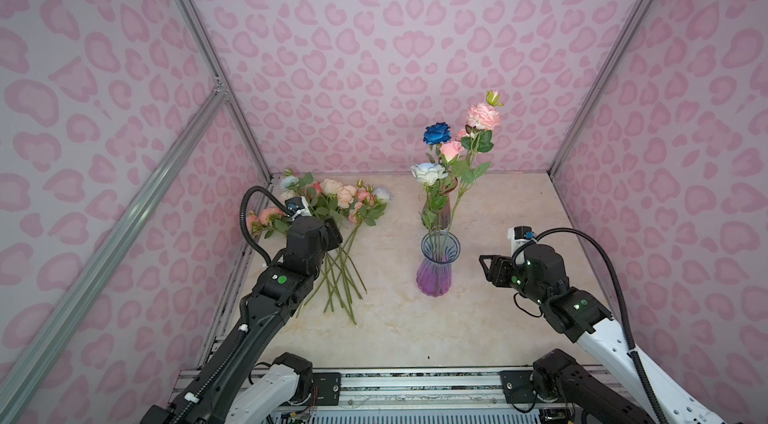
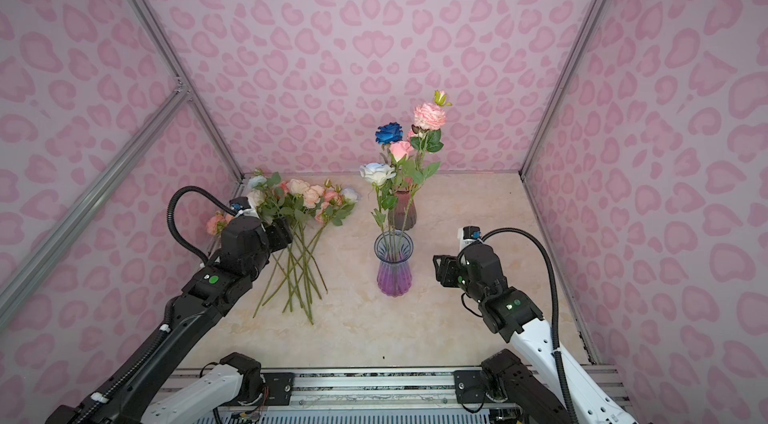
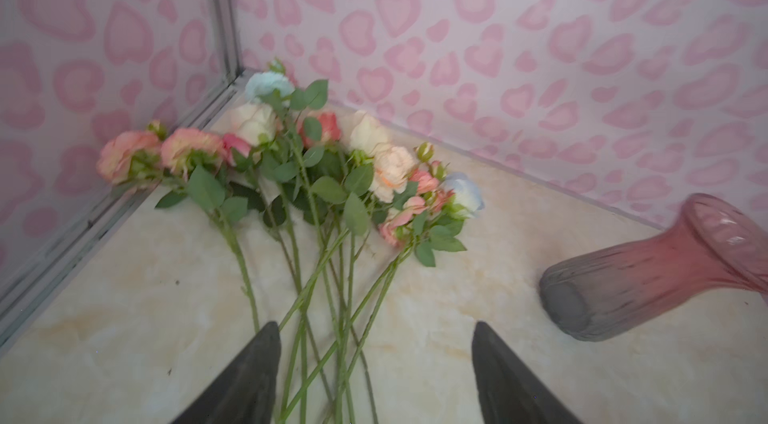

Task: Arrange the flowers into the vase
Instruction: 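Open the left gripper and draw it back toward the flower bunch, then lower the left gripper onto the bunch and close on a cream rose stem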

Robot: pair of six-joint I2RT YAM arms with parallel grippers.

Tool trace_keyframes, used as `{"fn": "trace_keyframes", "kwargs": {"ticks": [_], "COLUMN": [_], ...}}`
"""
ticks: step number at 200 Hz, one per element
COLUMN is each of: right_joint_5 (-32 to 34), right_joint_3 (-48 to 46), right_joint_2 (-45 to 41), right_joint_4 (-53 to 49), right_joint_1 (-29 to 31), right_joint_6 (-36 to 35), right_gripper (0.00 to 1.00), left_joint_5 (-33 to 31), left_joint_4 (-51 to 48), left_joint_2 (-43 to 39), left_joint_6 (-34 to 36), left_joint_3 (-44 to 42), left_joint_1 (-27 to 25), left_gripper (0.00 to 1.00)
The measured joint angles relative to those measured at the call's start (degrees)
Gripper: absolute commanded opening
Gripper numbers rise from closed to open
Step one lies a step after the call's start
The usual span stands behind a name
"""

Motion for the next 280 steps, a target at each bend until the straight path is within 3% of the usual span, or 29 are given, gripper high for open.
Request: {"fn": "trace_keyframes", "kwargs": {"ticks": [13,39,63,95,118,163,205,254,259,280], "right_joint_5": [0.72,1.53,1.51,1.38,0.92,0.61,-0.02,0.0,0.0,0.02], "right_joint_3": [-1.6,-3.34,-4.2,-4.7,-5.31,-6.6,-6.54,-6.45,-6.45,-6.45], "right_joint_2": [-0.24,0.33,1.42,2.97,3.43,3.52,5.84,4.26,4.07,3.5], "right_joint_4": [1.14,3.43,6.12,8.85,10.54,10.99,12.63,13.03,13.0,12.74], "right_joint_1": [0.9,2.12,2.36,2.36,2.36,2.25,2.21,2.21,2.21,2.21], "right_joint_6": [0.15,1.11,1.25,1.55,1.53,1.46,1.09,1.05,1.05,1.05], "right_gripper": [0.45,0.46,0.5,0.52,0.54,0.55,0.56,0.56,0.56,0.56], "left_joint_5": [3.37,8.17,10.36,13.05,13.35,12.96,14.21,12.74,12.52,12.26], "left_joint_4": [-1.64,-3.41,-4.63,-4.87,-5.81,-7.15,-6.93,-7.19,-7.19,-7.1], "left_joint_2": [2.4,9.86,20.52,35.89,42.56,45.99,46.51,51.93,52.43,54.69], "left_joint_6": [-2.97,-6.05,-6.29,-4.79,-2.99,-0.72,0.57,2.32,2.45,3.93], "left_joint_3": [-0.22,0.44,5.73,14.1,17.7,18.71,18.64,23.89,24.39,26.27], "left_joint_1": [5.27,11.52,12.74,12.87,12.85,12.37,7.3,6.95,6.95,6.88], "left_gripper": [0.62,0.6,0.53,0.49,0.49,0.47,0.44,0.37,0.32,0.28]}}
